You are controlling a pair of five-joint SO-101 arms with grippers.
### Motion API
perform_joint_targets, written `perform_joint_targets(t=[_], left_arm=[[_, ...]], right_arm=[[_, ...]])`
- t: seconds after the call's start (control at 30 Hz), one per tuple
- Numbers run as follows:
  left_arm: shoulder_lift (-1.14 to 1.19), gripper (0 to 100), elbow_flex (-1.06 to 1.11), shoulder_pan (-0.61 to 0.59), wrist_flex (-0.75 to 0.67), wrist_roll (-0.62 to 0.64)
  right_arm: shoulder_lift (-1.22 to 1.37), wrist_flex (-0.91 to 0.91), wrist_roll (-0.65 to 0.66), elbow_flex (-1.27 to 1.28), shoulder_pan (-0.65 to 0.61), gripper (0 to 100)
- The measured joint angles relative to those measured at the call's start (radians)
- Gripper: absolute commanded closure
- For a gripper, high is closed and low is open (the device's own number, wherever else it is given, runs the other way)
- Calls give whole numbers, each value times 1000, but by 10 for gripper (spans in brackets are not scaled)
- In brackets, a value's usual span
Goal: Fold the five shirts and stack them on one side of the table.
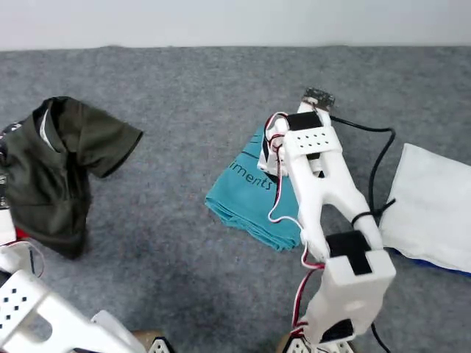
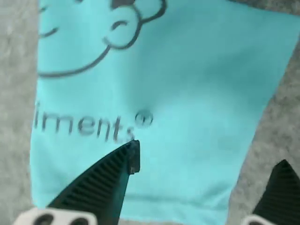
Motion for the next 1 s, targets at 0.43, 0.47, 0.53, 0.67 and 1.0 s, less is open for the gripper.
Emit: perform_joint_targets(t=[0.43, 0.47, 0.53, 0.67, 1.0], left_arm=[[0, 985, 0, 0, 0, -21], [0, 985, 0, 0, 0, -21], [0, 985, 0, 0, 0, -21], [0, 985, 0, 0, 0, -23], [0, 985, 0, 0, 0, -23]], right_arm=[[275, -115, -3, -80, 64, 834], [284, -110, -3, -94, 66, 894], [293, -103, -3, -107, 68, 996], [293, -95, -3, -109, 84, 972], [236, -37, 203, -95, 114, 990]])
